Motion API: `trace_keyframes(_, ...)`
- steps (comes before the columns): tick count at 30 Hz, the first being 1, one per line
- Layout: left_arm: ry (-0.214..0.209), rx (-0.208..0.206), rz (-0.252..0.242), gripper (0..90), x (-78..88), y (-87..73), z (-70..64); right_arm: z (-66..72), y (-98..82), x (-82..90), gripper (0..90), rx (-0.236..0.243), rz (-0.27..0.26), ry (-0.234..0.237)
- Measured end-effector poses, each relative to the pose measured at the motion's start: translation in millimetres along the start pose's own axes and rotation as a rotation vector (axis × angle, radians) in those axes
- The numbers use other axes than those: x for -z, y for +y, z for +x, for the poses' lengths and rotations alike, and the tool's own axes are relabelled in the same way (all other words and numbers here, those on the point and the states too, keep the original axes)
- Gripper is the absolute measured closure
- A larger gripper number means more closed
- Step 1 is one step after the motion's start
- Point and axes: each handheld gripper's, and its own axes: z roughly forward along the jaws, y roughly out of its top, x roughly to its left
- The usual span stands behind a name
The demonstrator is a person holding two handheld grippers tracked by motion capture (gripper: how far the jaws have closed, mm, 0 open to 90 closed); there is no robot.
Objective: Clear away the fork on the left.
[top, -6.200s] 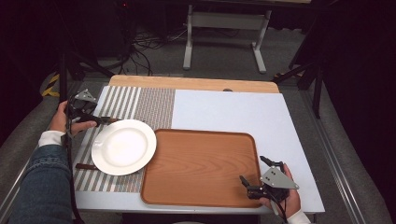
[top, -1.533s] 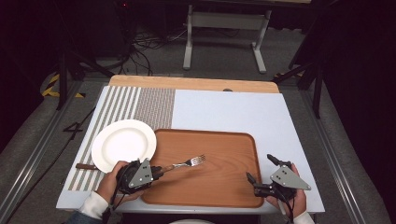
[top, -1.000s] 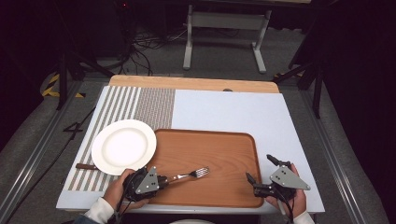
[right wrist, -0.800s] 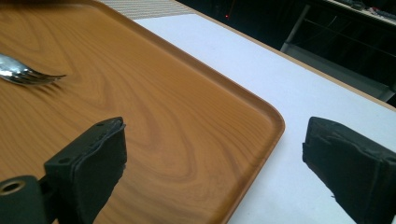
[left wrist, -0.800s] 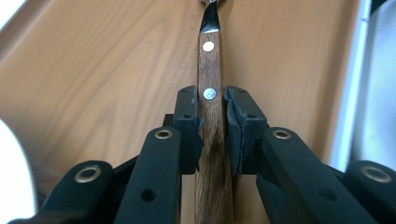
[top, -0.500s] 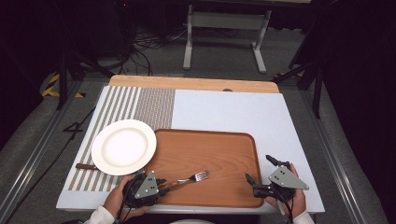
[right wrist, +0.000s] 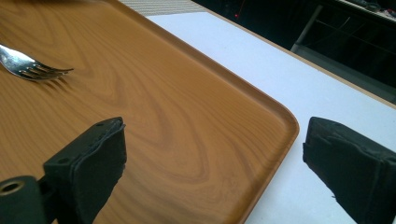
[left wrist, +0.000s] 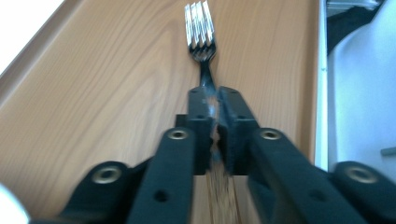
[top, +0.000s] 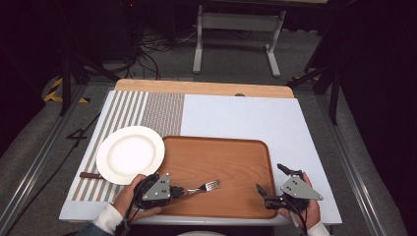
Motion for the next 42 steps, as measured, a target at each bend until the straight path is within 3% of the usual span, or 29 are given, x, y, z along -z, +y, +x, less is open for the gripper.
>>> trace_keyframes(4,-0.040,-0.043,0.022,89.9,-14.7,11.1,6.7,0.0,-1.0,-1.5,7.0,0.003,0.014,-0.001)
trace_keyframes(5,-0.053,-0.073,0.038,90.0,-20.9,16.2,7.3,0.2,-1.2,-2.1,7.0,0.006,0.019,-0.002)
trace_keyframes(7,-0.067,-0.085,0.037,90.0,-24.9,19.2,7.7,0.2,-1.3,-2.1,7.0,0.007,0.019,-0.002)
trace_keyframes(9,-0.121,-0.093,0.052,89.9,-34.7,25.1,7.6,0.0,-1.6,-2.4,7.1,0.007,0.024,-0.002)
trace_keyframes(13,-0.143,-0.105,0.076,89.9,-46.3,30.7,5.5,-0.4,-1.6,-2.6,7.1,-0.005,0.022,0.010)
trace_keyframes(15,-0.160,-0.134,0.095,89.8,-56.6,35.8,3.8,-0.4,-1.7,-3.1,7.1,-0.004,0.025,0.015)
trace_keyframes(26,-0.154,-0.156,0.141,89.5,-69.7,42.4,17.8,0.4,-2.4,-3.9,7.1,0.006,0.034,0.018)
trace_keyframes(32,-0.092,-0.163,0.186,88.9,-68.0,43.3,26.9,1.7,-2.8,-5.6,7.1,0.013,0.046,0.022)
trace_keyframes(37,-0.053,-0.147,0.212,88.4,-62.8,39.0,33.8,2.2,-2.6,-5.4,7.1,0.019,0.047,0.023)
trace_keyframes(39,-0.048,-0.106,0.207,88.1,-58.9,34.0,37.6,1.9,-2.3,-4.4,7.1,0.020,0.043,0.019)
trace_keyframes(42,-0.024,-0.098,0.220,87.8,-56.4,32.3,39.0,2.0,-1.8,-3.5,7.1,0.020,0.036,0.019)
